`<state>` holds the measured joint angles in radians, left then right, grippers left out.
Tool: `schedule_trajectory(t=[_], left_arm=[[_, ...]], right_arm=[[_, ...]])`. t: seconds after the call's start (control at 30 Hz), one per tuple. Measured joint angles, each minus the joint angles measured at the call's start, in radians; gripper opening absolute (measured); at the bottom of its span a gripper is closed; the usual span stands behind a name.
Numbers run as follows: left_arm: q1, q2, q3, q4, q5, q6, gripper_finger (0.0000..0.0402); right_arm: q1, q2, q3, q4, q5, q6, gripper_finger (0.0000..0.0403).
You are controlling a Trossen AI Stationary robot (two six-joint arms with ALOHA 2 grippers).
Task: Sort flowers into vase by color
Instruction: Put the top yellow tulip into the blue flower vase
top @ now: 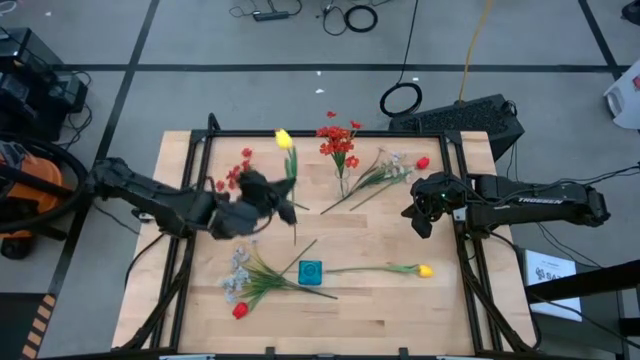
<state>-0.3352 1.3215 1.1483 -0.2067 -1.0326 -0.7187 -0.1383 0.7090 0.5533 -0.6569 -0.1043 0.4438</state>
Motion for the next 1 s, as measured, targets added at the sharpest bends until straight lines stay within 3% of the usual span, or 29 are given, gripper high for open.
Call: schedule_trajectory(t=[0.17, 0.3, 0.43, 0.77, 1.0], left_arm=[[-0.067, 0.049, -0.088, 0.378, 0.056, 0.282, 0.0], [-0.074, 0.072, -0.156, 0.687, 0.246, 0.447, 0.0], [-0.076, 0.081, -0.207, 0.872, 0.37, 0.538, 0.0], [-0.126, 0.122, -0.294, 0.995, 0.38, 0.585, 0.0], [-0.122, 0.145, -0.296, 0.984, 0.367, 0.627, 0.0]], right_arm=[[0.001, 0.0, 0.0, 0.002, 0.0, 0.006, 0.0], [0.001, 0.0, 0.0, 0.002, 0.0, 0.026, 0.0], [0.001, 0.0, 0.0, 0.003, -0.001, 0.049, 0.0], [0.001, 0.0, 0.0, 0.002, -0.006, 0.072, 0.0], [0.001, 0.0, 0.0, 0.002, -0.006, 0.094, 0.0]])
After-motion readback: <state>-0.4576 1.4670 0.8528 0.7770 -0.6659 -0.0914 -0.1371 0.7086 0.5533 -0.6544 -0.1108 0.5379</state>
